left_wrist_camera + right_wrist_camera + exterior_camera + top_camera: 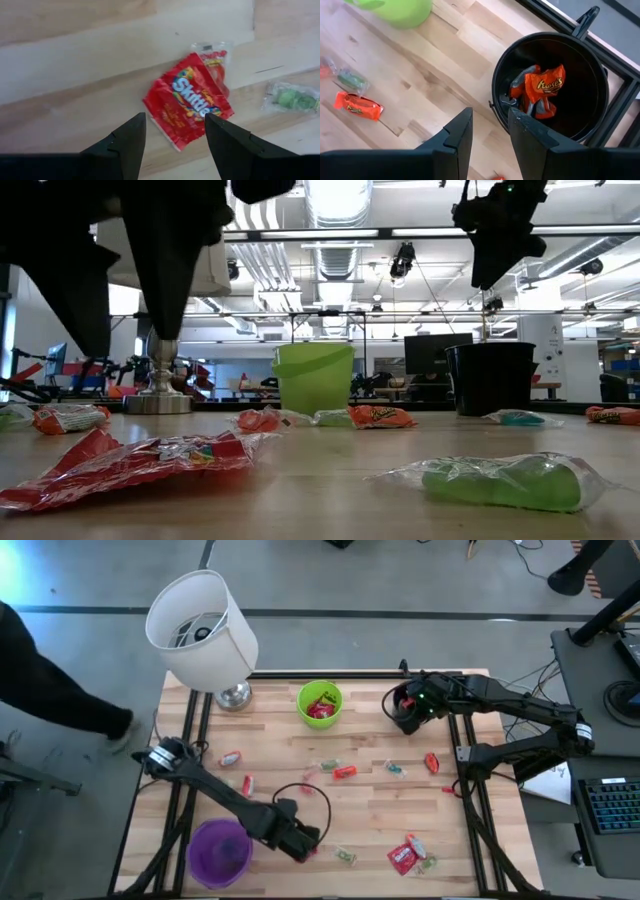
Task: Sort candy
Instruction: Put the red candy into the green bucket
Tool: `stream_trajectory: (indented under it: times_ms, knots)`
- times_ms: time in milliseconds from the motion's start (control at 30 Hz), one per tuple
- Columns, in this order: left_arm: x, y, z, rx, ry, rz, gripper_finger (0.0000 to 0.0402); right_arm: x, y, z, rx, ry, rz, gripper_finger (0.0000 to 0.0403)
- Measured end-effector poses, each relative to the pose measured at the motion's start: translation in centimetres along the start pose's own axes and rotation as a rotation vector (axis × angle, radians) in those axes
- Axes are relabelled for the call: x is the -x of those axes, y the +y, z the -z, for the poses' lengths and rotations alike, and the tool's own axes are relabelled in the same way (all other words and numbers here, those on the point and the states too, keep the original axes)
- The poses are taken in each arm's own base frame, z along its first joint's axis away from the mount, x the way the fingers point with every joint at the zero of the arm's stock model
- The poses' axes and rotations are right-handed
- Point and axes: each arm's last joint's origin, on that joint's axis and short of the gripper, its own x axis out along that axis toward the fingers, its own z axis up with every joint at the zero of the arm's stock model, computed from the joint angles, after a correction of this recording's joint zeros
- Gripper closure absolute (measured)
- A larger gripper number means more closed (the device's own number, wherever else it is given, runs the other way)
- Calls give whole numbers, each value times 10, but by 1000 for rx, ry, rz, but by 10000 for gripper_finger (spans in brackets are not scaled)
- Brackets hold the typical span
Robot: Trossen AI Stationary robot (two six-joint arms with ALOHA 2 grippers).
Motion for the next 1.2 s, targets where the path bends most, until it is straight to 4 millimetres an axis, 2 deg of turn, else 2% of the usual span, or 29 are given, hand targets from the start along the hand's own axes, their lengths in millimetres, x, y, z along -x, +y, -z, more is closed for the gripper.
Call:
stream_trajectory:
  times_ms: [167, 433, 733, 933, 1133, 1200]
  knots:
    - [-25, -5, 4, 21, 17, -16, 216, 0, 0, 0, 24, 2, 1, 283]
    - [-39, -9, 6, 25, 42, -11, 216, 0, 0, 1, 36, 9, 4, 282]
    - [-70, -8, 0, 36, 36, -102, 221, 0, 0, 1, 36, 10, 4, 282]
    - [-73, -8, 0, -7, 32, -107, 280, 0, -1, 1, 37, 15, 4, 282]
    - [-61, -8, -1, -47, 37, -76, 374, 0, -1, 1, 37, 16, 5, 282]
    - [-56, -8, -2, -48, 16, -76, 393, 0, -1, 2, 40, 16, 6, 282]
